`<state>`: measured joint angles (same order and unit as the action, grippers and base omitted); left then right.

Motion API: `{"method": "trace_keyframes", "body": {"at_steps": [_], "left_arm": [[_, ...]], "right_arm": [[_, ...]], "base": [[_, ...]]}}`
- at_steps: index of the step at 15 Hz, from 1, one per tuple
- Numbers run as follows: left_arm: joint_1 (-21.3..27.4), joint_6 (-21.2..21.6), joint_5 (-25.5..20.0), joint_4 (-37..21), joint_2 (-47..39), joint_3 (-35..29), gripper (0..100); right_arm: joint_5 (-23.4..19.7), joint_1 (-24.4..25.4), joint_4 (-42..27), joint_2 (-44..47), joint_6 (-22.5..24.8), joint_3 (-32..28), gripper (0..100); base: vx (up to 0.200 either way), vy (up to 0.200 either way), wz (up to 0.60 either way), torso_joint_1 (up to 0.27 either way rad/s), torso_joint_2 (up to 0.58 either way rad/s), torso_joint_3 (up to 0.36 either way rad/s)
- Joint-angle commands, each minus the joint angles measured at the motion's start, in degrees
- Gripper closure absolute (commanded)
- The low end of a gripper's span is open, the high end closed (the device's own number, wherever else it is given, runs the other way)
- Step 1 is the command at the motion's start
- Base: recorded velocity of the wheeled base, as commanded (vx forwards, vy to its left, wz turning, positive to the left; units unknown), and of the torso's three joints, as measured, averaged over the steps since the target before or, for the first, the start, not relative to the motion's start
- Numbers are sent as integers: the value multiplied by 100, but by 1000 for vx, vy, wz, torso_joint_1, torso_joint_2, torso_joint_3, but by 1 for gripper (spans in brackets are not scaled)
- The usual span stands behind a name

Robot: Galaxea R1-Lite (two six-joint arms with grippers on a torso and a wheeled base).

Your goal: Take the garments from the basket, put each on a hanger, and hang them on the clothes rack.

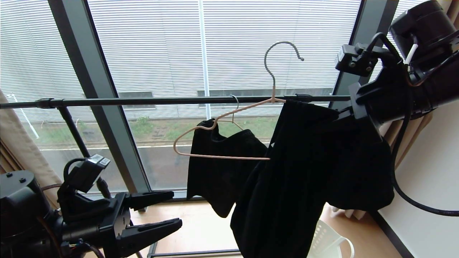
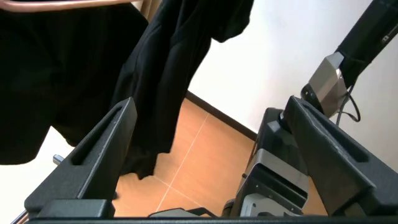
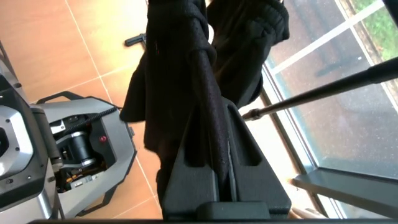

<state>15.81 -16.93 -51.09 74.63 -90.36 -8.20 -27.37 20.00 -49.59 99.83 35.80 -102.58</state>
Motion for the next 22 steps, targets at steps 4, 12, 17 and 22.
{"method": "trace_keyframes", "body": {"at_steps": [4, 12, 17, 22], "left_arm": [[291, 23, 55, 1361, -1124, 539, 0], [1425, 252, 1391, 1537, -1335, -50, 0], [1302, -29, 1470, 1537, -1309, 38, 0], [1231, -486, 1409, 1537, -1362, 188, 0]], "right_arm": [[-67, 504, -68, -438, -12, 81, 100], [-137, 900, -59, -605, -21, 336, 100], [-348, 584, -33, -746, -12, 590, 100], [-752, 153, -7, -816, -3, 626, 100]], "base": [[0, 0, 0, 0, 0, 0], [0, 0, 0, 0, 0, 0], [0, 0, 0, 0, 0, 0], [0, 0, 0, 0, 0, 0]]}}
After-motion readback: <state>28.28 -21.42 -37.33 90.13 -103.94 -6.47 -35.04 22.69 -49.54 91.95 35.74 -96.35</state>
